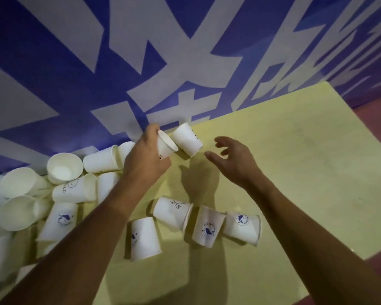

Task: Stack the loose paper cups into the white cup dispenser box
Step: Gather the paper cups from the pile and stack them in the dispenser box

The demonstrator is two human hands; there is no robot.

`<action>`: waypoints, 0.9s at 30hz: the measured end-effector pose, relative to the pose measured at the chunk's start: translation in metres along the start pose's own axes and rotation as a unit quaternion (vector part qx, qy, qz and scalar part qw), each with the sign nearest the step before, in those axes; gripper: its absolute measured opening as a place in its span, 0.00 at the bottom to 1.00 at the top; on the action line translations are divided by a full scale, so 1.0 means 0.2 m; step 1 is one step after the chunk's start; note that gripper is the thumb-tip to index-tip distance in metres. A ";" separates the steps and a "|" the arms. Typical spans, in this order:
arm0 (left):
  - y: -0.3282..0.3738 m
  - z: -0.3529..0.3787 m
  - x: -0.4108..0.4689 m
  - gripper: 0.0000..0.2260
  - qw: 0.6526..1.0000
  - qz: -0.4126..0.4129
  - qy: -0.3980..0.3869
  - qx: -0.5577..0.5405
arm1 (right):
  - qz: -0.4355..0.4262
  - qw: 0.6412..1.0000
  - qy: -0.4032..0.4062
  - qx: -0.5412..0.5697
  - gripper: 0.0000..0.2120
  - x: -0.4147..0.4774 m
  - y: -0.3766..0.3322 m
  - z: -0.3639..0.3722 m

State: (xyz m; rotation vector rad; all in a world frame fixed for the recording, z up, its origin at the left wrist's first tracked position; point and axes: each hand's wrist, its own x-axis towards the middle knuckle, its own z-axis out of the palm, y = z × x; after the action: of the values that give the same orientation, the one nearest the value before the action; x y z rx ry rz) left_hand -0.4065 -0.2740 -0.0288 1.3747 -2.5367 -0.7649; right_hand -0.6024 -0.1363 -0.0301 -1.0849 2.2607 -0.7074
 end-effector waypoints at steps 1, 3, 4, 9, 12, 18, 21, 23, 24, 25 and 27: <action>0.00 -0.05 -0.07 0.35 0.998 -0.008 0.016 -0.064 | -0.003 1.000 -0.008 -0.009 0.33 0.07 -0.05 0.03; -0.02 -0.14 -0.21 0.34 0.982 -0.034 0.049 -0.179 | 0.000 0.999 -0.032 -0.022 0.40 0.20 -0.13 0.11; -0.04 -0.19 -0.28 0.34 0.970 -0.051 0.065 -0.227 | 0.001 0.999 -0.042 -0.036 0.43 0.25 -0.17 0.15; -0.21 -0.33 -0.56 0.25 0.940 -0.057 0.115 -0.317 | -0.010 0.995 -0.049 -0.087 0.45 0.37 -0.22 0.34; -0.30 -0.43 -0.67 0.25 0.935 -0.049 0.144 -0.319 | -0.010 0.996 -0.032 -0.081 0.41 0.33 -0.24 0.37; -0.56 -0.65 -0.92 0.35 0.937 -0.055 0.164 -0.303 | -0.037 0.998 0.028 0.030 0.34 -0.04 -0.50 0.28; -0.69 -0.74 -1.09 0.37 0.931 -0.079 0.166 -0.317 | -0.076 0.991 0.003 0.109 0.37 -0.33 -0.73 0.30; -0.78 -0.79 -1.23 0.36 0.918 -0.104 0.170 -0.343 | -0.105 0.985 -0.018 0.138 0.36 -0.52 -0.91 0.36; -0.83 -0.82 -1.30 0.35 0.912 -0.111 0.171 -0.357 | -0.120 0.981 -0.028 0.148 0.35 -0.61 -1.00 0.41; -0.89 -0.85 -1.37 0.34 0.908 -0.113 0.172 -0.366 | -0.133 0.977 -0.035 0.161 0.32 -0.70 -1.08 0.46; -1.03 -0.92 -1.52 0.31 0.908 -0.097 0.179 -0.366 | -0.157 0.968 -0.053 0.191 0.25 -0.87 -1.24 0.60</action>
State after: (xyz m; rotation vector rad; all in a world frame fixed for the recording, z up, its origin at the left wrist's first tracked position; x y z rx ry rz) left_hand -0.0142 -0.1834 0.0557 1.3263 -1.5879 -1.2009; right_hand -0.2981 -0.1565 0.0862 -1.2592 1.7803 -1.1301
